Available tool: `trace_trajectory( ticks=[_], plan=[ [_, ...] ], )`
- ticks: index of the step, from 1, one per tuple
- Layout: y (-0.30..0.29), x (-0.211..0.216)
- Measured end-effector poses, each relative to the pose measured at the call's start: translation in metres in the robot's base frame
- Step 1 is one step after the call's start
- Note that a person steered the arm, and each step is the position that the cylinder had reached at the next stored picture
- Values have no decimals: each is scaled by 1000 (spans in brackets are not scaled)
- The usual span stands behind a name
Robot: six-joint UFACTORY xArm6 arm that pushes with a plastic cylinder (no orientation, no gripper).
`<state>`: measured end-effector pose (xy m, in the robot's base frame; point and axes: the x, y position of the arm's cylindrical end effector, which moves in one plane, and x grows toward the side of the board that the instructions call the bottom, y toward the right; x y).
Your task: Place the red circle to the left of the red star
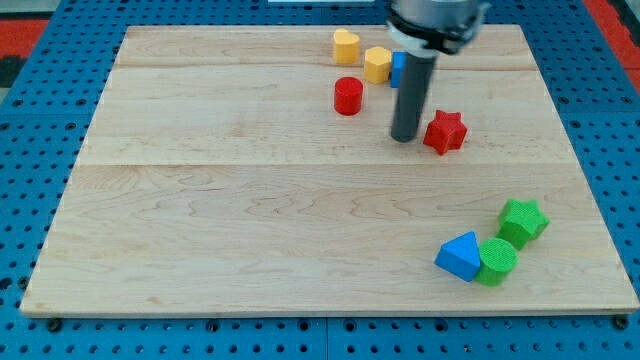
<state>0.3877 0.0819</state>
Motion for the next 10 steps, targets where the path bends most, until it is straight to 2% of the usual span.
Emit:
trace_trajectory(
  ticks=[1,2,3,4,5,6,7,8,9,10],
  plan=[
    [68,-18],
    [87,53],
    [87,71],
    [40,21],
    [-46,-20],
    [-128,-28],
    [-62,-79],
    [6,-30],
    [23,50],
    [21,57]
  ],
)
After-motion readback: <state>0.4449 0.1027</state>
